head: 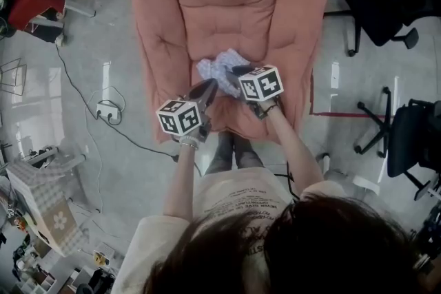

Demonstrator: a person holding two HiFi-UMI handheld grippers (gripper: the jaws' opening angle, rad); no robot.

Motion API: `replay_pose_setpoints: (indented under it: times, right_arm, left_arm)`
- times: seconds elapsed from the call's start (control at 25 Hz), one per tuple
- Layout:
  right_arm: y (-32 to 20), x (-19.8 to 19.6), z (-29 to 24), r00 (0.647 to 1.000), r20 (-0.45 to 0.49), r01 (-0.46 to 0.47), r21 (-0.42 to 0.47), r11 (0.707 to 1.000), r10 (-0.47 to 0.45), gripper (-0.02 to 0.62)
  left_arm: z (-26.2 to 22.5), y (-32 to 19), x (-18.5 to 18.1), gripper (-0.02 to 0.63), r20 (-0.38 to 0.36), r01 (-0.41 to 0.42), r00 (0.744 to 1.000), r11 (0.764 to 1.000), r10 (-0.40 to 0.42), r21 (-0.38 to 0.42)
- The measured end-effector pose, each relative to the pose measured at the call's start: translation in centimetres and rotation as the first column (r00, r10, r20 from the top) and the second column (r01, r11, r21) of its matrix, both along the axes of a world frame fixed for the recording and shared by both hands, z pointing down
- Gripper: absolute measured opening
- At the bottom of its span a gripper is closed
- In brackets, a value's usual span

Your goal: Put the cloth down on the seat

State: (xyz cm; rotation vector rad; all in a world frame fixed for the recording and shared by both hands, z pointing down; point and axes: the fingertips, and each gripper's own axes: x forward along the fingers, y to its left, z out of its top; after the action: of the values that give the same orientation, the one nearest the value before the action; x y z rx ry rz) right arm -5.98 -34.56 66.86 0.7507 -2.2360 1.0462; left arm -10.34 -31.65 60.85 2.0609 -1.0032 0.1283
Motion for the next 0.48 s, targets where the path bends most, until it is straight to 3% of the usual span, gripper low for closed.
replay_pose_setpoints:
  times: [0.48]
  right_arm:
    - [2.0,1.1,-6.7,0.995,0.091,-0.035,0.101,0.994,0.025,0.037]
  left_arm:
    - [-4.1,2.3,1.3,-0.014,-0.024,-0.043,0.999,0.997,0.045,0.066]
